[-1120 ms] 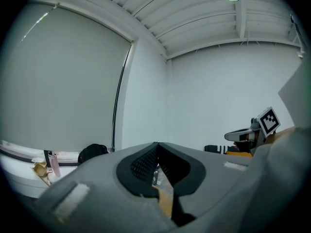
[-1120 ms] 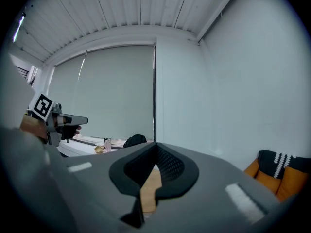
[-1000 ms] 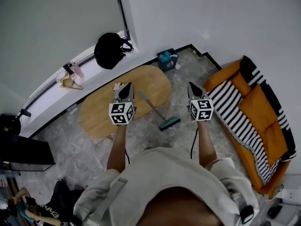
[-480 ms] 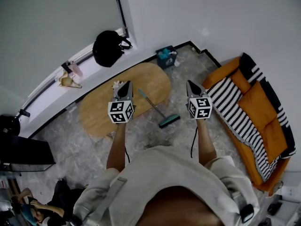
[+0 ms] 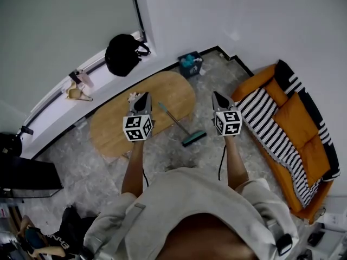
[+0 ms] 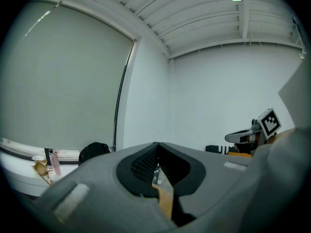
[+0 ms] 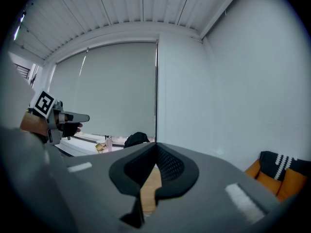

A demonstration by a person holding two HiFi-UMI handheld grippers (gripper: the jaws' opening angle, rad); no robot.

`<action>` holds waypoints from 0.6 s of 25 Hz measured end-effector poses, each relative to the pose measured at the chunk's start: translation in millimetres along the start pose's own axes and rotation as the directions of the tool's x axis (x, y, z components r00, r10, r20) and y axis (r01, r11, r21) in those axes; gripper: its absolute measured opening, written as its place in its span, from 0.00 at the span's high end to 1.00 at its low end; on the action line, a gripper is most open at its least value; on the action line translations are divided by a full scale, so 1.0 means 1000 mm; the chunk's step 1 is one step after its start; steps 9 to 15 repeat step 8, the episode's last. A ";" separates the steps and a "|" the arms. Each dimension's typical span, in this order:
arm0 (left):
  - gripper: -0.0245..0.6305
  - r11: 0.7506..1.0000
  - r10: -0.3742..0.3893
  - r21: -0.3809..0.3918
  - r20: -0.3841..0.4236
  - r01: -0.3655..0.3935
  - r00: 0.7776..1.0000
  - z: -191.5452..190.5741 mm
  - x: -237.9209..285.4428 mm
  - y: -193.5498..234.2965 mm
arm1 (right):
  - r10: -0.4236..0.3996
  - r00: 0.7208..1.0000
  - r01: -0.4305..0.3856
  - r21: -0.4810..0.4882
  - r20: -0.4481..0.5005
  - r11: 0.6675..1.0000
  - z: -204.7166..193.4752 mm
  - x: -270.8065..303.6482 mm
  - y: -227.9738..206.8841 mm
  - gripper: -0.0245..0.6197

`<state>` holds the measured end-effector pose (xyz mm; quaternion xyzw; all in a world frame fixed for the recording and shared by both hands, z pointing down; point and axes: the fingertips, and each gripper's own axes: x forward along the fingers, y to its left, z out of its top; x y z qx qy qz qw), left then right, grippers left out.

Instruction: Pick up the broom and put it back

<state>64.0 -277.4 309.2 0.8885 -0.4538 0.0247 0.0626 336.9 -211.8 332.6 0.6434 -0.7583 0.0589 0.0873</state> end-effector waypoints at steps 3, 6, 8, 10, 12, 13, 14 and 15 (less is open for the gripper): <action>0.96 1.000 0.001 -0.001 -0.001 -0.001 1.000 0.000 0.001 0.003 | 0.001 1.000 -0.001 -0.002 -0.001 1.000 0.001 0.003 0.001 0.96; 0.96 1.000 0.003 0.001 -0.001 -0.003 1.000 0.000 0.001 0.002 | 0.005 1.000 -0.005 -0.004 -0.002 1.000 0.001 0.004 0.001 0.96; 0.96 1.000 0.004 0.002 -0.001 -0.004 1.000 0.000 0.001 0.002 | 0.008 1.000 -0.008 -0.005 -0.002 1.000 0.000 0.004 0.000 0.96; 0.96 1.000 0.004 0.002 -0.001 -0.004 1.000 0.000 0.001 0.002 | 0.008 1.000 -0.008 -0.005 -0.002 1.000 0.000 0.004 0.000 0.96; 0.96 1.000 0.004 0.002 -0.001 -0.004 1.000 0.000 0.001 0.002 | 0.008 1.000 -0.008 -0.005 -0.002 1.000 0.000 0.004 0.000 0.96; 0.96 1.000 0.004 0.002 -0.001 -0.004 1.000 0.000 0.001 0.002 | 0.008 1.000 -0.008 -0.005 -0.002 1.000 0.000 0.004 0.000 0.96; 0.96 1.000 0.004 0.002 -0.001 -0.004 1.000 0.000 0.001 0.002 | 0.008 1.000 -0.008 -0.005 -0.002 1.000 0.000 0.004 0.000 0.96; 0.96 1.000 0.004 0.002 -0.001 -0.004 1.000 0.000 0.001 0.002 | 0.008 1.000 -0.008 -0.005 -0.002 1.000 0.000 0.004 0.000 0.96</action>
